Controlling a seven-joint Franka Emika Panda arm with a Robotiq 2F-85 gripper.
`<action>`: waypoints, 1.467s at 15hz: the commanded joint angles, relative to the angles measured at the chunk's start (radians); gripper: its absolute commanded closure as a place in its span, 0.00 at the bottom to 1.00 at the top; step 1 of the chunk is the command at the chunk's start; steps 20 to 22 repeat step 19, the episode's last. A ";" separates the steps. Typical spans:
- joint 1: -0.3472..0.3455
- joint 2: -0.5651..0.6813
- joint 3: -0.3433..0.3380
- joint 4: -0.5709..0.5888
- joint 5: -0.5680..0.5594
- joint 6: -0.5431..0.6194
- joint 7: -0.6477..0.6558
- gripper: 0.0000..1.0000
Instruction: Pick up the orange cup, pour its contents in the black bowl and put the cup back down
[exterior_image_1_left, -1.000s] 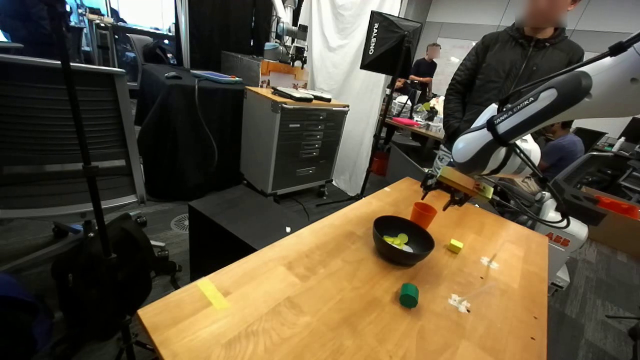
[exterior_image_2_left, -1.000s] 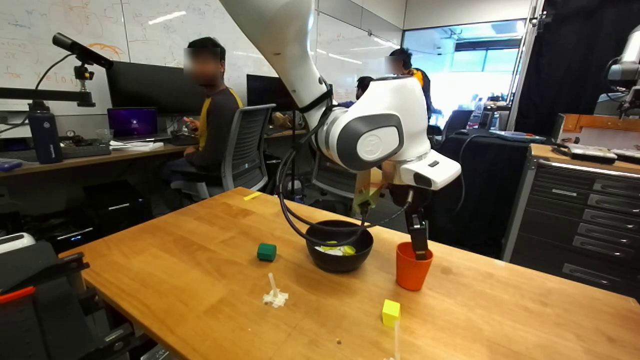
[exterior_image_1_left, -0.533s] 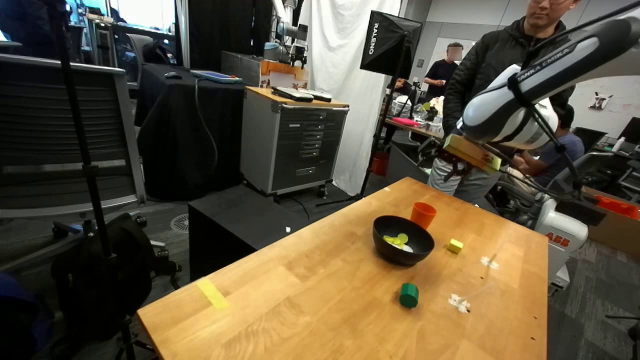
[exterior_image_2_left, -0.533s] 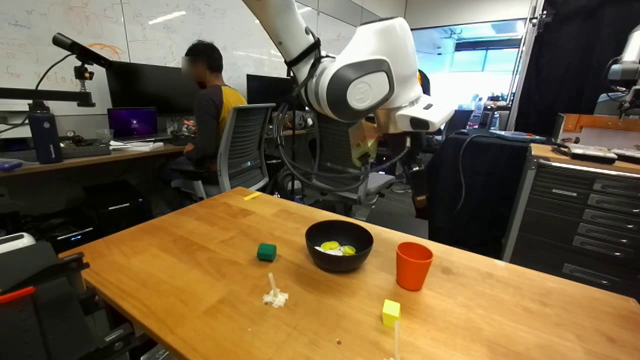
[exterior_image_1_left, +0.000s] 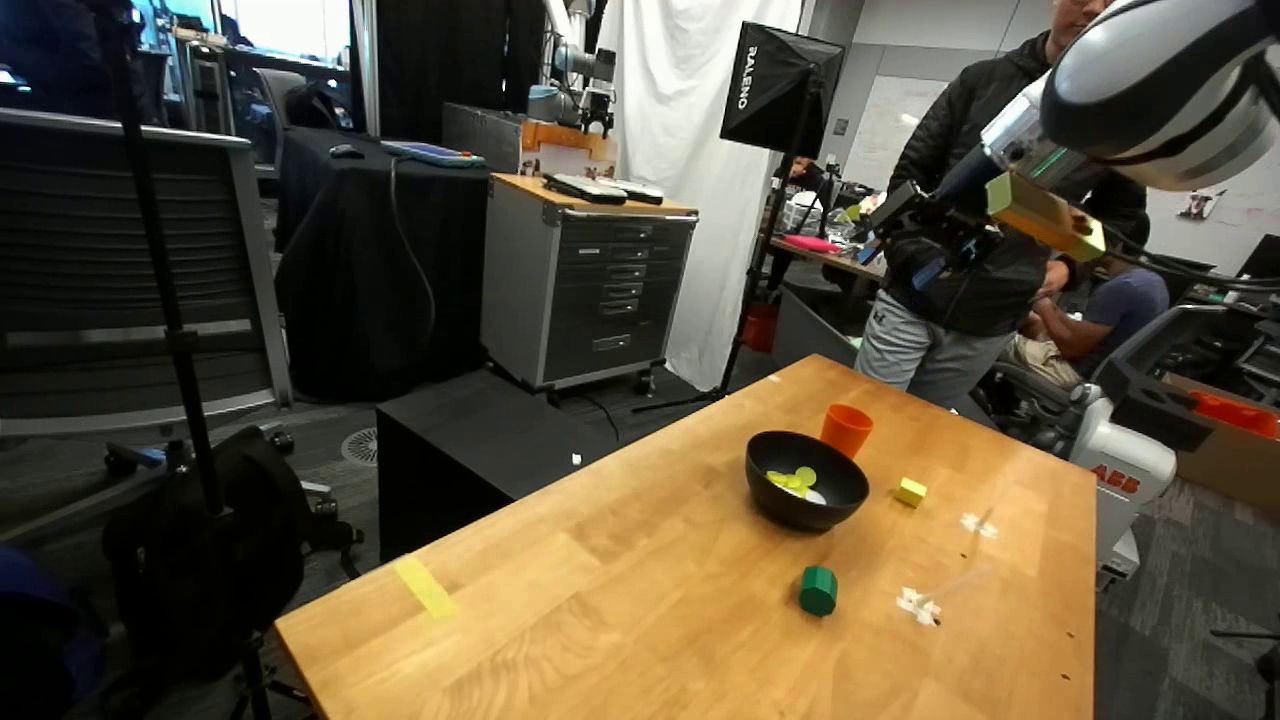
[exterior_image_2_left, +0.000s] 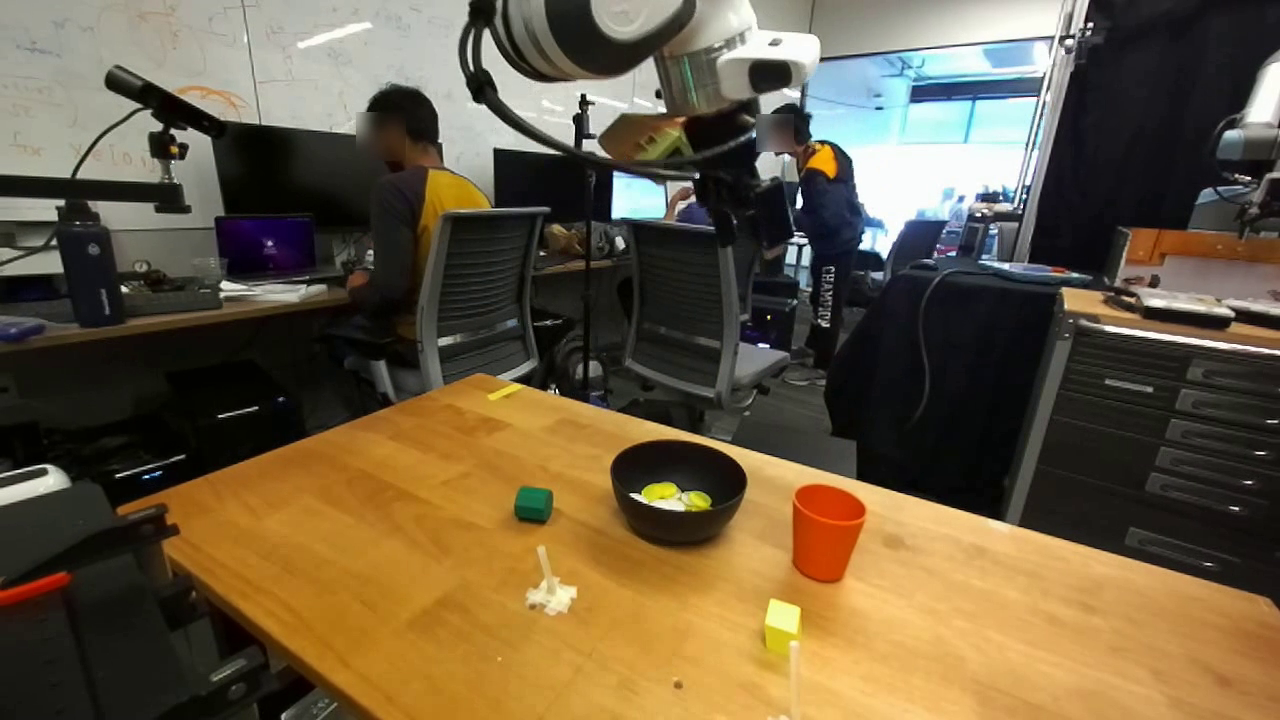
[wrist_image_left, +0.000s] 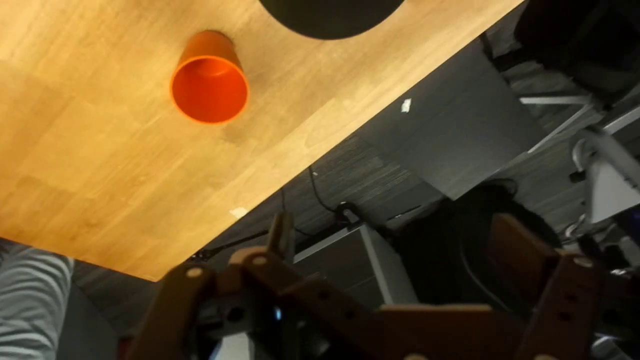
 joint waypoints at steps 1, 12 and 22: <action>0.002 -0.207 0.060 -0.183 0.002 -0.050 -0.149 0.00; 0.064 -0.368 0.058 -0.300 0.006 -0.204 -0.409 0.00; 0.065 -0.400 0.052 -0.303 0.015 -0.252 -0.410 0.00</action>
